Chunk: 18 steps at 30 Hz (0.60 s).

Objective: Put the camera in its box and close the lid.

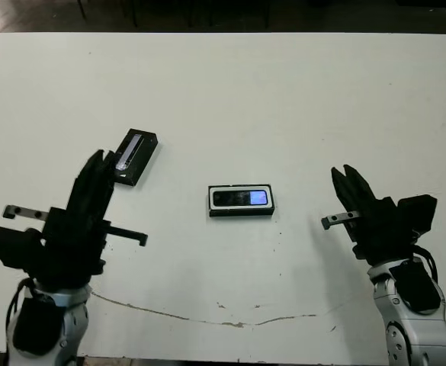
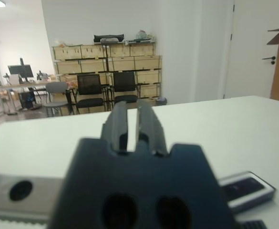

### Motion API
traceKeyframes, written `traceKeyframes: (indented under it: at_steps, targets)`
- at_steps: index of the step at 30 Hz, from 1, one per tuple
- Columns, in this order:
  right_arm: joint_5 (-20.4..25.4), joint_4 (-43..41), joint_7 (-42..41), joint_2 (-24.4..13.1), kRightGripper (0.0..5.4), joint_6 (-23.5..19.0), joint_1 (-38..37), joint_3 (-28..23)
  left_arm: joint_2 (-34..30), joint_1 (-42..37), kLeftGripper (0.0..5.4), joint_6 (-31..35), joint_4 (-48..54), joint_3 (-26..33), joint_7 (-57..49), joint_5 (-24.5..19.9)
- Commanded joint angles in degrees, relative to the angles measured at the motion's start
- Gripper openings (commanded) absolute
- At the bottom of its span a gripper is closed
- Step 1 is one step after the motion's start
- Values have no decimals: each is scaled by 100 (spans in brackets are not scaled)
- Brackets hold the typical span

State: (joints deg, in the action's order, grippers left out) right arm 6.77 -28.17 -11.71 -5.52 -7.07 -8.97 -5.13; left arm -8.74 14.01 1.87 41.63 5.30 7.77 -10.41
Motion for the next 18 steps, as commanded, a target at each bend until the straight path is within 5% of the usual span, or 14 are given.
traceKeyframes:
  at_steps: [1,12,18]
  targets:
    - [-100,317,206,3,3,137,200,-58,-71,-281,0,-23,-480,87,97,-53]
    - [-275,1107,629,223,3,636,661,167,26,-723,0,432,-896,-46,-109,270]
    - [-163,1408,613,304,0,890,800,163,-354,-1361,36,1641,-981,-28,-300,758]
